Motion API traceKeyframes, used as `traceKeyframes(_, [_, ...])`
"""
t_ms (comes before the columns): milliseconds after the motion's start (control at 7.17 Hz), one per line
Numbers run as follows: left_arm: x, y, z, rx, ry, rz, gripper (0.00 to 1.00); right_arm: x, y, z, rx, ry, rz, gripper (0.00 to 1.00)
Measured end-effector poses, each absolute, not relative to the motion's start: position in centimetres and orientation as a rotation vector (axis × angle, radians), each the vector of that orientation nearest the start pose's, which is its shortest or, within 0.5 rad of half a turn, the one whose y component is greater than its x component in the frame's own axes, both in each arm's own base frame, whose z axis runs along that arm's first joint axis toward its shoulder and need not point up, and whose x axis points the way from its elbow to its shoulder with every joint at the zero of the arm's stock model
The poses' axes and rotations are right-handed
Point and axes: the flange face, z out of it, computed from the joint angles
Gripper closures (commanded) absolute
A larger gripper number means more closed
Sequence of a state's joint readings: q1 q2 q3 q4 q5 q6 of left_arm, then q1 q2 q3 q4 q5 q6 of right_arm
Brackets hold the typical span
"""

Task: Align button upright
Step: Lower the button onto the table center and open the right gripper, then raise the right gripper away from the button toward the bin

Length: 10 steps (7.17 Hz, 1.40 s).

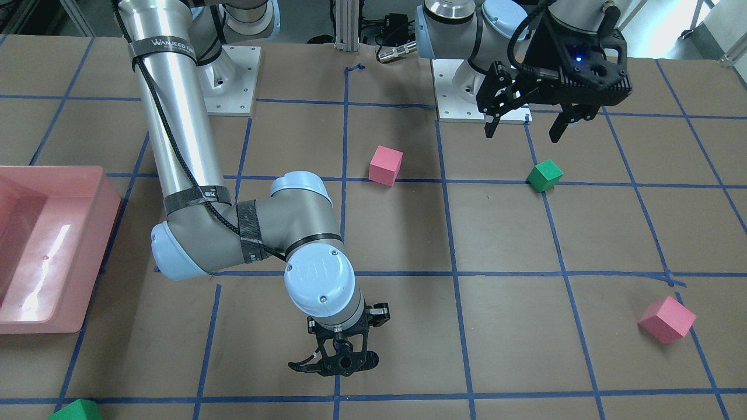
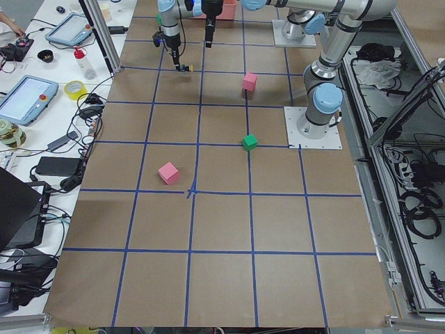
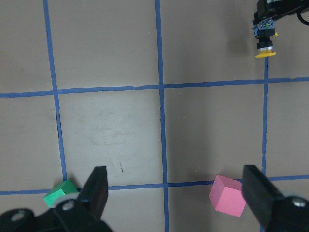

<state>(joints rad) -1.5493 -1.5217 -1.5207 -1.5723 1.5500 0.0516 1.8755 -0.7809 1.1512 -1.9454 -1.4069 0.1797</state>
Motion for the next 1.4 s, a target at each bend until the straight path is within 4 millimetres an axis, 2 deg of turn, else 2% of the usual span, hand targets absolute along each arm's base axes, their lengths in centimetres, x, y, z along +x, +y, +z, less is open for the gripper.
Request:
traceKeyframes(140, [-12.5,-48.1,53.6,0.05,3.155,-0.155,0.0,37.3,-68.6,21.9,-0.188,2.977,0.056,0.58])
traceKeyframes(419, [-12.5,-48.1,53.6,0.05,3.157,-0.156,0.0,37.2,-68.3,21.1,-0.187,2.976,0.042,0.53])
traceKeyframes(558, [-12.5,-48.1,53.6,0.05,3.157,-0.155,0.0,37.2,-68.2,20.9,-0.186,2.975,0.036,0.2])
traceKeyframes(698, [-12.5,-48.1,53.6,0.05,3.156,-0.154,0.0,37.1,-68.2,20.8,-0.184,2.974,0.033,0.02])
traceKeyframes(837, [-12.5,-48.1,53.6,0.05,3.157,-0.154,0.0,37.0,-68.2,21.4,-0.185,2.973,0.022,0.0])
traceKeyframes(977, [-12.5,-48.1,53.6,0.05,3.156,-0.155,0.0,36.9,-67.9,23.2,-0.189,2.973,-0.002,0.0])
traceKeyframes(1256, [-12.6,-48.1,53.6,0.052,3.156,-0.158,0.0,35.6,-66.0,28.0,-0.235,3.022,-0.001,0.0])
traceKeyframes(1395, [-12.6,-48.1,53.6,0.053,3.156,-0.159,0.0,34.4,-65.0,29.1,-0.295,3.072,-0.002,0.0])
